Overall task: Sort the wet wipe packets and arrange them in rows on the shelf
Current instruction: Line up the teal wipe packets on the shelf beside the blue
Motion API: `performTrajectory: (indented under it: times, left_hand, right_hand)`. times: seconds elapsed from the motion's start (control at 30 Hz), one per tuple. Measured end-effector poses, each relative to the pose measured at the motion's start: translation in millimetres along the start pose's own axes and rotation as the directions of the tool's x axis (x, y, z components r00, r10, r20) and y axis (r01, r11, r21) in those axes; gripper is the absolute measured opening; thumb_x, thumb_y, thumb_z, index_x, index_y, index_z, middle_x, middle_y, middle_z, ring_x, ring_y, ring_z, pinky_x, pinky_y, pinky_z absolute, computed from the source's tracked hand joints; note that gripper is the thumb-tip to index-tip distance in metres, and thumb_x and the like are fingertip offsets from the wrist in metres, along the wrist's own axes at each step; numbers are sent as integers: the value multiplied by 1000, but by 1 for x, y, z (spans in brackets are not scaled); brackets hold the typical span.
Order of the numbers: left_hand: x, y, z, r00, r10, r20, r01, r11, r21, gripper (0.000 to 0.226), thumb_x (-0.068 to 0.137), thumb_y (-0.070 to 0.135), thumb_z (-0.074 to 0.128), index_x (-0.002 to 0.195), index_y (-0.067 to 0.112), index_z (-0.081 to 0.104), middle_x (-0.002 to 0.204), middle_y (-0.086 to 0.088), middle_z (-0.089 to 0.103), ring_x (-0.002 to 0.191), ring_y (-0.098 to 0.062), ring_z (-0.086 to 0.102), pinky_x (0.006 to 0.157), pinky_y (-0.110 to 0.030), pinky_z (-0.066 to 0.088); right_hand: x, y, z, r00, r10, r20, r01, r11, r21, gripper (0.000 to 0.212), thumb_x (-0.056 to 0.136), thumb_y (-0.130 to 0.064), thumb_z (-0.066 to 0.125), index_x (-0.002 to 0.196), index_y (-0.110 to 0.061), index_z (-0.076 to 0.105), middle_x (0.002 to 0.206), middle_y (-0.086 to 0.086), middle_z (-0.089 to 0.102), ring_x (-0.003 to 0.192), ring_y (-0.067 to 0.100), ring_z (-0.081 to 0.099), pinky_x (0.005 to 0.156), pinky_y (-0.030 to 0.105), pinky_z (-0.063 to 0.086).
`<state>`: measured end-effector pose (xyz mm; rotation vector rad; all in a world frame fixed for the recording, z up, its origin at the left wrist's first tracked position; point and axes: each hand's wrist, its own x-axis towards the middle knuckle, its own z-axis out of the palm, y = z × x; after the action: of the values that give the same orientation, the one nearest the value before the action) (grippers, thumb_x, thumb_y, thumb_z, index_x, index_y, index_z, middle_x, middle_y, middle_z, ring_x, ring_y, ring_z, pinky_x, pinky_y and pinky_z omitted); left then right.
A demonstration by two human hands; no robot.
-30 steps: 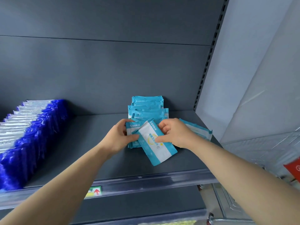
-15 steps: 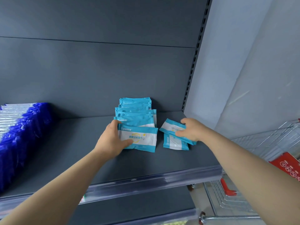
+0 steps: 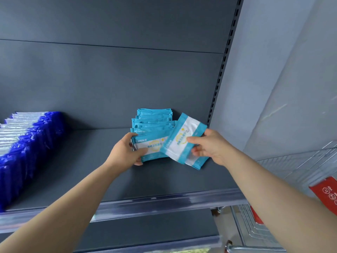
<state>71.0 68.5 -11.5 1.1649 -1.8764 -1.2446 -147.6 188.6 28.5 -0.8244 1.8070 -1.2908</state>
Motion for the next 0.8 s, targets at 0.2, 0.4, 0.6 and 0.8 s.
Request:
performTrajectory:
  times: [0.2, 0.4, 0.6, 0.8]
  left_hand:
    - [-5, -4, 3, 998, 21, 53, -22, 1000, 17, 79, 56, 44, 88, 118, 30, 42, 111, 2, 58, 86, -16, 65, 59, -30, 58]
    - [6, -1, -2, 999, 9, 44, -14, 994, 110, 68, 68, 22, 85, 120, 23, 41, 106, 1, 53, 81, -19, 62, 59, -33, 57]
    - [17, -1, -13, 998, -19, 58, 11, 991, 131, 71, 66, 8, 84, 123, 21, 44, 102, 11, 55, 98, -22, 63, 85, -48, 55]
    - [14, -1, -11, 1000, -8, 19, 5, 992, 125, 74, 67, 11, 84, 128, 18, 42, 112, 5, 56, 100, -18, 61, 86, -43, 54]
  right_hand:
    - [-5, 12, 40, 985, 67, 160, -80, 994, 71, 22, 85, -5, 70, 106, -2, 63, 98, 14, 73, 83, 23, 73, 73, 29, 60]
    - [5, 4, 6, 979, -168, -118, 76, 831, -551, 37, 79, -22, 73, 114, -13, 65, 116, 5, 65, 101, 18, 62, 87, 31, 50]
    - [16, 20, -27, 998, 39, -40, -56, 692, -720, 82, 79, -28, 75, 146, -11, 30, 143, 6, 44, 122, 22, 49, 99, 32, 44]
    - [21, 18, -43, 993, 117, -34, -102, 649, -754, 66, 72, -21, 80, 130, -8, 52, 121, 9, 61, 100, 21, 60, 94, 40, 52]
